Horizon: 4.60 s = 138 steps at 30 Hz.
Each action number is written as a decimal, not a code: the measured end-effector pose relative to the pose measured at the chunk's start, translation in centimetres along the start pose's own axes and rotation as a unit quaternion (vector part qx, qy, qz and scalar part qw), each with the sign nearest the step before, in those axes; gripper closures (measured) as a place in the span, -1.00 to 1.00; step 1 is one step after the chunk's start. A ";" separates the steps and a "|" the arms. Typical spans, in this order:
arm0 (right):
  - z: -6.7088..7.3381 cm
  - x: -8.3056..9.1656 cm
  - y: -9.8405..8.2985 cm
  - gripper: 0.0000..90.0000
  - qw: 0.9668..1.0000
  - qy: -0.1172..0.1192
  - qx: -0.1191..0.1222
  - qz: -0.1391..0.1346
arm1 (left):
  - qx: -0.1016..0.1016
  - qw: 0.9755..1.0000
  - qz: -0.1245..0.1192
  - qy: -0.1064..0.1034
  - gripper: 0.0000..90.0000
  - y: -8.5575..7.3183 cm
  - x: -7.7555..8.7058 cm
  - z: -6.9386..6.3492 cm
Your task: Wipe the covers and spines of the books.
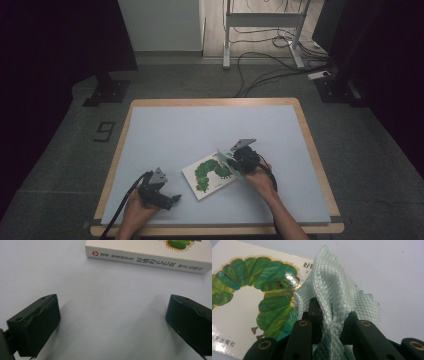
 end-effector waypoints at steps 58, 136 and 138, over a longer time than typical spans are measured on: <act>4.4 -5.1 4.2 0.68 0.998 0.049 0.027 -0.009 | 0.000 1.000 0.000 -0.001 -1.00 0.0 0.0 0.0; 10.9 0.8 2.5 0.67 0.988 0.132 0.067 -0.041 | 0.000 1.000 0.000 -0.001 -1.00 0.0 0.0 0.0; 10.2 1.3 2.5 0.67 0.989 0.124 0.062 -0.043 | 0.001 1.000 0.000 -0.001 -1.00 0.0 0.0 0.0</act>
Point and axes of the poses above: each handheld gripper's, and its own axes: x roughly backward along the jaws, y roughly out of its top, z roughly to its left, the point moved 6 cm from there along -x, roughly forward along the jaws, and after that the axes turned 11 degrees about -z, right-handed, at the moved point
